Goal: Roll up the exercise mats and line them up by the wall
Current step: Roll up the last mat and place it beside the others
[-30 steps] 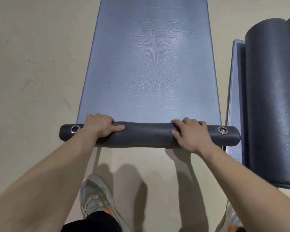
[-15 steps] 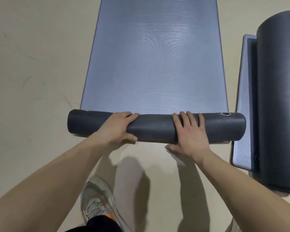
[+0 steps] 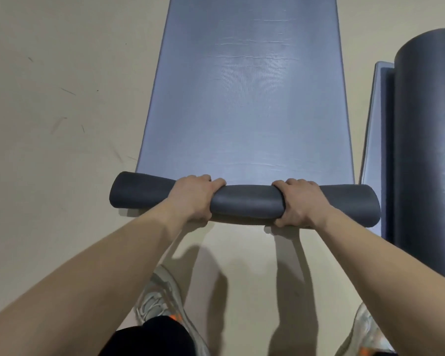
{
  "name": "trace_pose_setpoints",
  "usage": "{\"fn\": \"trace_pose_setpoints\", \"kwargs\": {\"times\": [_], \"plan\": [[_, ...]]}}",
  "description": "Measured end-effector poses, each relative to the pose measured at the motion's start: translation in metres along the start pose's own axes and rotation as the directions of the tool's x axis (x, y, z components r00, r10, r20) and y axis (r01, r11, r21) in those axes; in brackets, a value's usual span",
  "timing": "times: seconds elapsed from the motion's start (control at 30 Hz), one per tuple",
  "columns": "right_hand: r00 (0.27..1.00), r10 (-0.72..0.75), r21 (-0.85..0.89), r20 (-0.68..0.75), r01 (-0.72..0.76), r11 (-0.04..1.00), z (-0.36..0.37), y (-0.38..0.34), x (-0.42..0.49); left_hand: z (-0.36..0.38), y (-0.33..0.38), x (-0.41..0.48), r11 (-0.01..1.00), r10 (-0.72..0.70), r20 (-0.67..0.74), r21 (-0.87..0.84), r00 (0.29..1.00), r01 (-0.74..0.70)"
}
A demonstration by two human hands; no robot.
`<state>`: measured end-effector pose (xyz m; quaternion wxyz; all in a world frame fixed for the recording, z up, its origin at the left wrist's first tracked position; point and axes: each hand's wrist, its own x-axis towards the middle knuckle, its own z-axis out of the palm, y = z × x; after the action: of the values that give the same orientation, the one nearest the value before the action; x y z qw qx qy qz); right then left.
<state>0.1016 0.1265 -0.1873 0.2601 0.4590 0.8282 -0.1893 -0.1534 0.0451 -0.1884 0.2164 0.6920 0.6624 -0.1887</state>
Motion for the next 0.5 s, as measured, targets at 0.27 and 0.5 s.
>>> {"fn": "trace_pose_setpoints", "kwargs": {"times": [0.27, 0.5], "plan": [[0.984, -0.021, -0.044, -0.177, 0.014, 0.999, 0.026, -0.012, -0.031, -0.014, 0.008, -0.008, 0.971, 0.0, 0.234, -0.233, 0.972, 0.056], [0.993, -0.089, -0.016, -0.08, 0.088, 0.996, -0.006, -0.007, 0.002, 0.027, 0.022, -0.021, 0.998, -0.054, -0.212, -0.037, 0.976, 0.048]]}}
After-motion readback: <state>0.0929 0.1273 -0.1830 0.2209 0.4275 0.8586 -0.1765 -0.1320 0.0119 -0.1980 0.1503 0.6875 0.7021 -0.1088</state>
